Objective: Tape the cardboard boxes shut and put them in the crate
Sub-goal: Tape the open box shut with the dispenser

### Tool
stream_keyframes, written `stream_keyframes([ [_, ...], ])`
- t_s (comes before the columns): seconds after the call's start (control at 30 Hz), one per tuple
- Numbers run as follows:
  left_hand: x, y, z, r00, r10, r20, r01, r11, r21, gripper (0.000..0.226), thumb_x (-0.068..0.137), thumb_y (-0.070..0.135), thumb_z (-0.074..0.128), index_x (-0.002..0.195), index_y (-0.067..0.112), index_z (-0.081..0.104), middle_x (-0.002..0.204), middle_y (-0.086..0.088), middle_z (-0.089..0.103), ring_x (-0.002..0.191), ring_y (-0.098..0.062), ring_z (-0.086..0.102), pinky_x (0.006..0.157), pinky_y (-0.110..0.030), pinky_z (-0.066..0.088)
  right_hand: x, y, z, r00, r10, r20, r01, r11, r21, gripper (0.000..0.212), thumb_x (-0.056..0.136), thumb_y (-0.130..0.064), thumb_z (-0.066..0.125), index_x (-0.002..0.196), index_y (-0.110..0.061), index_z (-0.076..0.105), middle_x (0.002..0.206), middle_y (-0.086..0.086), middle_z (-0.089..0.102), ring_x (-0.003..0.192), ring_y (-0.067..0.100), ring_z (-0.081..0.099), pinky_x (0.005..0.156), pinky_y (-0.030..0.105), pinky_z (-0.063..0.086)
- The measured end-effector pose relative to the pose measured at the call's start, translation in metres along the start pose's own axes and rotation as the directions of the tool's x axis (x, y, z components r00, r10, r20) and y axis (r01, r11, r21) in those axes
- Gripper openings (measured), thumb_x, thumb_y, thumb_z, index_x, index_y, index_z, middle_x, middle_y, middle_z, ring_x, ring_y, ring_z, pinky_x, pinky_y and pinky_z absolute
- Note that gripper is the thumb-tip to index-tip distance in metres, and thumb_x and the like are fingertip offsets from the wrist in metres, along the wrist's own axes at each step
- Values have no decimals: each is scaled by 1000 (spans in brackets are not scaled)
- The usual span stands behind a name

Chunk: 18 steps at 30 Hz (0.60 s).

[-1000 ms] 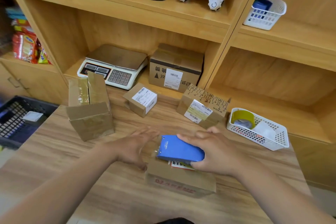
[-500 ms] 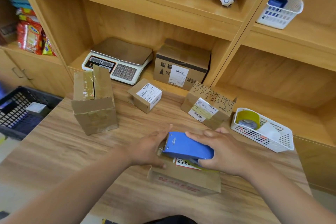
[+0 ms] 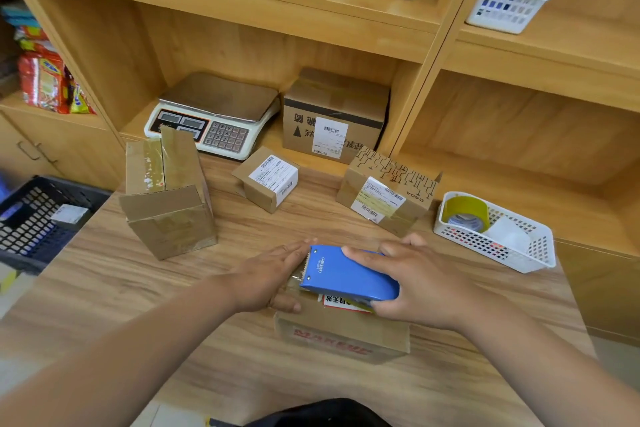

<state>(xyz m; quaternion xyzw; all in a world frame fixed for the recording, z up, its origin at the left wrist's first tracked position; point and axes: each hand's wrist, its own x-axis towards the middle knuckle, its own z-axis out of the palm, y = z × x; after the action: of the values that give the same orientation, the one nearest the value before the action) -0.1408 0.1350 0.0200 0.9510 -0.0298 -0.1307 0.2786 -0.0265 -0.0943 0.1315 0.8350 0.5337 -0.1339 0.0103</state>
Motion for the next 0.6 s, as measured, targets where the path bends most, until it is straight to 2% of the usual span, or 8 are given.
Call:
stream_keyframes([
  [0.13, 2, 0, 1, 1000, -10, 8, 10, 1000, 8, 106, 78, 48, 71, 151, 24, -2, 157, 13, -7, 143, -1, 1, 114, -14, 7, -4, 0, -2, 1000, -22, -8, 22, 999, -34, 73, 86, -50, 51, 143, -57, 6, 90, -17, 31, 92, 15, 28, 75, 25, 22],
  [0.23, 3, 2, 2, 999, -26, 19, 26, 999, 19, 105, 79, 47, 71, 151, 25, -3, 158, 12, -7, 144, -4, 3, 112, -12, 8, -6, 2, -5, 999, -33, -17, 32, 999, -28, 74, 84, -48, 53, 144, -56, 10, 86, -17, 33, 91, 15, 29, 74, 25, 22],
  [0.3, 4, 2, 2, 999, -38, 19, 38, 999, 8, 105, 80, 44, 71, 151, 28, -4, 158, 12, -5, 144, -4, 2, 110, -10, 4, -12, 14, -4, 998, -43, -39, 43, 999, -16, 73, 82, -49, 55, 144, -54, 16, 104, -21, 47, 97, 13, 35, 79, 25, 25],
  [0.37, 5, 1, 1, 1000, -26, 15, 26, 1000, 13, 104, 80, 43, 72, 150, 31, -4, 158, 9, -3, 143, -3, -1, 109, -10, 2, -23, 29, -8, 996, -68, -65, 68, 998, 5, 73, 79, -52, 59, 143, -53, 25, 129, -33, 46, 113, -2, 39, 91, 22, 26],
  [0.4, 5, 1, 1, 1000, -21, 17, 20, 1000, 17, 103, 80, 43, 72, 148, 33, -5, 158, 8, -4, 143, -3, -1, 110, -10, 1, -30, 37, -11, 996, -55, -63, 58, 998, 36, 73, 78, -52, 63, 141, -52, 27, 126, -47, 38, 116, -14, 33, 93, 16, 22],
  [0.43, 5, 0, 2, 1000, -17, 21, 16, 1000, 20, 103, 80, 43, 72, 146, 36, -7, 158, 8, -4, 143, -2, -2, 111, -12, 2, -39, 45, -13, 999, -24, -41, 27, 997, 72, 72, 78, -50, 66, 140, -54, 28, 112, -60, 30, 112, -24, 25, 90, 10, 19],
  [0.47, 6, -1, 3, 1000, -15, 25, 15, 1000, 20, 103, 80, 44, 71, 143, 39, -9, 159, 7, -4, 143, -3, -3, 113, -13, 3, -48, 55, -13, 1000, 12, -5, -11, 996, 93, 71, 78, -48, 67, 135, -58, 27, 100, -63, 28, 106, -28, 20, 86, 7, 20],
  [0.6, 8, 0, 5, 999, -14, 31, 13, 999, 44, 103, 80, 43, 71, 140, 40, -12, 159, 6, -6, 144, -5, -4, 112, -12, 1, -82, 83, -5, 993, 102, 58, -109, 986, 124, 68, 64, -64, 50, 119, -82, 14, 103, -37, 44, 96, -6, 27, 80, 10, 30],
])
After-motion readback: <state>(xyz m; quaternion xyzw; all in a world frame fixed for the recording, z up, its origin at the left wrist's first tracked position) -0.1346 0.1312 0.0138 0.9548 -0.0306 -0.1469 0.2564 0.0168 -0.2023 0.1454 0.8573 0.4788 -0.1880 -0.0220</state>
